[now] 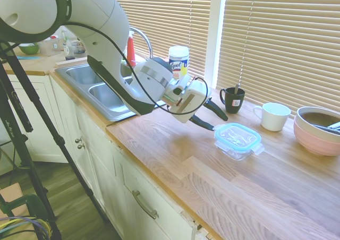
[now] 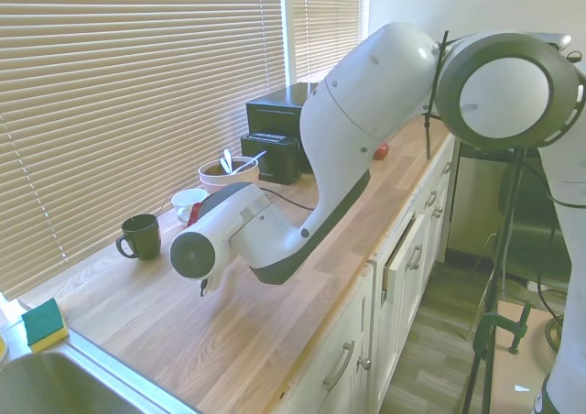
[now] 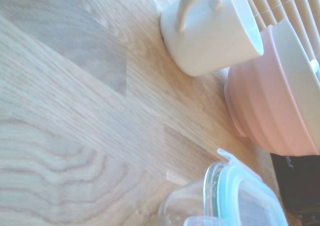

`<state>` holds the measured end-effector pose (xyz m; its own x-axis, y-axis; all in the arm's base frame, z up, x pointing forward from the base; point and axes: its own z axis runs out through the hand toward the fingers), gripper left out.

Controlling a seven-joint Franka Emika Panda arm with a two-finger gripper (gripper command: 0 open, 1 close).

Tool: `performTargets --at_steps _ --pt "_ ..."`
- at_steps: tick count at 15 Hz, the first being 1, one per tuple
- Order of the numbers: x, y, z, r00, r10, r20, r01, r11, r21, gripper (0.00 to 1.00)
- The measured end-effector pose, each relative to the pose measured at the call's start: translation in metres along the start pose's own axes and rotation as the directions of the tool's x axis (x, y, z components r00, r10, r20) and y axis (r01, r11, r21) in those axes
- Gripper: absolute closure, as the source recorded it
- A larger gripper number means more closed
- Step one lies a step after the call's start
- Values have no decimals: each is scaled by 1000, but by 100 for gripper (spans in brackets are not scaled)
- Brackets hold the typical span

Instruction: Uncover the lid of the food container

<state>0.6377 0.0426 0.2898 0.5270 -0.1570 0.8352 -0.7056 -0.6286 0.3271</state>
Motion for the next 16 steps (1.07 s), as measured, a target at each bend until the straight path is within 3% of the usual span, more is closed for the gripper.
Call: performTargets --at_steps 10,11,16 --pt "-3 -4 7 996 -93 -4 92 988 -120 0" --pt "-5 -4 6 995 -98 2 97 986 -135 100" --pt "-14 -4 9 993 -115 18 116 978 -171 100"
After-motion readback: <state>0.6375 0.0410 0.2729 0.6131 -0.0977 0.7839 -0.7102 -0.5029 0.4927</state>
